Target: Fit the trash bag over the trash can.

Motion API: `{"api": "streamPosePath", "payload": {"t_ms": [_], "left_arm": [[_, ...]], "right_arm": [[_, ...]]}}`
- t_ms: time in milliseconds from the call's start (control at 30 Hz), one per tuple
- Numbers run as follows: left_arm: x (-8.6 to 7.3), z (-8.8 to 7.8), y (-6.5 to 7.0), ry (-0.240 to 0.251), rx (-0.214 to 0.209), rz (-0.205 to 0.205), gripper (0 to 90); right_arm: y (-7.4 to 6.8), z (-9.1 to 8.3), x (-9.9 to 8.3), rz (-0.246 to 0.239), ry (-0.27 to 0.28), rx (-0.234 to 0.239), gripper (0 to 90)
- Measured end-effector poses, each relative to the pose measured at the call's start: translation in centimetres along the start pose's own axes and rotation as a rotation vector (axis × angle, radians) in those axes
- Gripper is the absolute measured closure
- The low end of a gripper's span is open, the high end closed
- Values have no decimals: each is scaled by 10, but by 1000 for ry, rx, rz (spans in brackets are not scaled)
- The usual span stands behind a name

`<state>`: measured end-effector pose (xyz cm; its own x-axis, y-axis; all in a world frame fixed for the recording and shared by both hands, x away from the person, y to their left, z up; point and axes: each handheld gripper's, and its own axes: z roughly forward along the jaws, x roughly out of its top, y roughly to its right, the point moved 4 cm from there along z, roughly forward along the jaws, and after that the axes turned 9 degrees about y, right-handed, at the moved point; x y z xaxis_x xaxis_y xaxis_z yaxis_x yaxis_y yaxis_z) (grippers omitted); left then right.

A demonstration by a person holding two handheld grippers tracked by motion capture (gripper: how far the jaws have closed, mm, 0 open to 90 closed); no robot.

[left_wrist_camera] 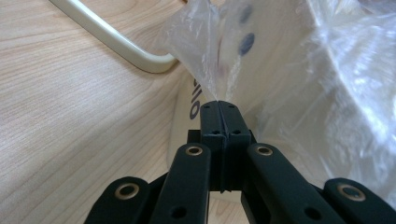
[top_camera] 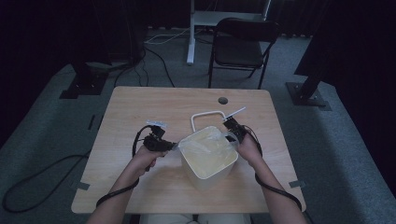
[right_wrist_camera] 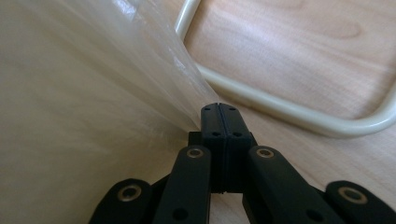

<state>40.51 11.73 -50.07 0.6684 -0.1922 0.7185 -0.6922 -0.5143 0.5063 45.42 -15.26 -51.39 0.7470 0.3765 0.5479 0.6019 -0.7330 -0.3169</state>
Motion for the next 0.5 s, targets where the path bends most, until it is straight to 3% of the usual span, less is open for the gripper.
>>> {"api": "streamPosePath", "payload": {"t_ms": [133, 267, 300, 433, 500], "left_arm": [[1, -2, 0, 5, -4, -1, 900], [1, -3, -1, 9, 0, -3, 900], [1, -3, -1, 9, 0, -3, 900], [1, -2, 0, 9, -5, 0, 900], [1, -2, 0, 11, -4, -2, 900]], "right_arm": [[2, -4, 0, 6, 8, -4, 852], [5, -38, 12, 21, 100, -10, 751], [5, -38, 12, 21, 100, -10, 751], [2, -85, 27, 15, 217, -30, 616], [-5, -106, 34, 12, 279, -2, 592]]}}
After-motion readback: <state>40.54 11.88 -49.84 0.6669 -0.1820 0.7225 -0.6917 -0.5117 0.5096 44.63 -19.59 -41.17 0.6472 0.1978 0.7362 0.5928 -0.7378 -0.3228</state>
